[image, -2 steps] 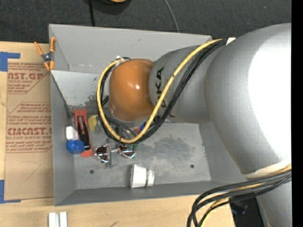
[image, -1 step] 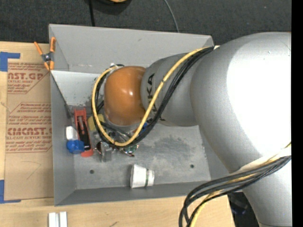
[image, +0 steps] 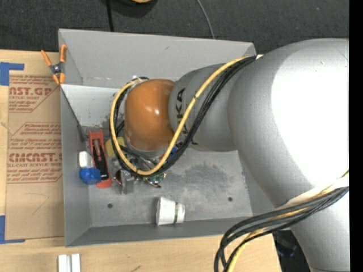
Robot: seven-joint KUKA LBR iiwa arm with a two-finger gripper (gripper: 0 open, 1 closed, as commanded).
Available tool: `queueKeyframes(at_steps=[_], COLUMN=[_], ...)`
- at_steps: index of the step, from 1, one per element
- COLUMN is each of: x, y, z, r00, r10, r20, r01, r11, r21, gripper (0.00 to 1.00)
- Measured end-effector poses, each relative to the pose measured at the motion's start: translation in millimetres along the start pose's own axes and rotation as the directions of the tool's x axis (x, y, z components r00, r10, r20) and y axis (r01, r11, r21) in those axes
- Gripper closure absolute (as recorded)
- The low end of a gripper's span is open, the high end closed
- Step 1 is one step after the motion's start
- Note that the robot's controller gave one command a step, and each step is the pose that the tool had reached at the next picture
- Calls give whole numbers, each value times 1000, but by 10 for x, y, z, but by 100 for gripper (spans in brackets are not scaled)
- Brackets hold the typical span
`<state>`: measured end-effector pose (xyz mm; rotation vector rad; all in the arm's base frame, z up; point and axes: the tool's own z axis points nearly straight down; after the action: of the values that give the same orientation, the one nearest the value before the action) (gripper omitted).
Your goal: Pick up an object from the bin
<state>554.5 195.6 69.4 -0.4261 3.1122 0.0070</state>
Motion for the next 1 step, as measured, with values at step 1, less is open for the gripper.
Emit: queueKeyframes(at_steps=[1], x=[78], y=[-17], z=[-312], r00=[1000], r10=[6], r20=[-11], r01=[-6], r11=[1000], r21=[0], gripper=[100])
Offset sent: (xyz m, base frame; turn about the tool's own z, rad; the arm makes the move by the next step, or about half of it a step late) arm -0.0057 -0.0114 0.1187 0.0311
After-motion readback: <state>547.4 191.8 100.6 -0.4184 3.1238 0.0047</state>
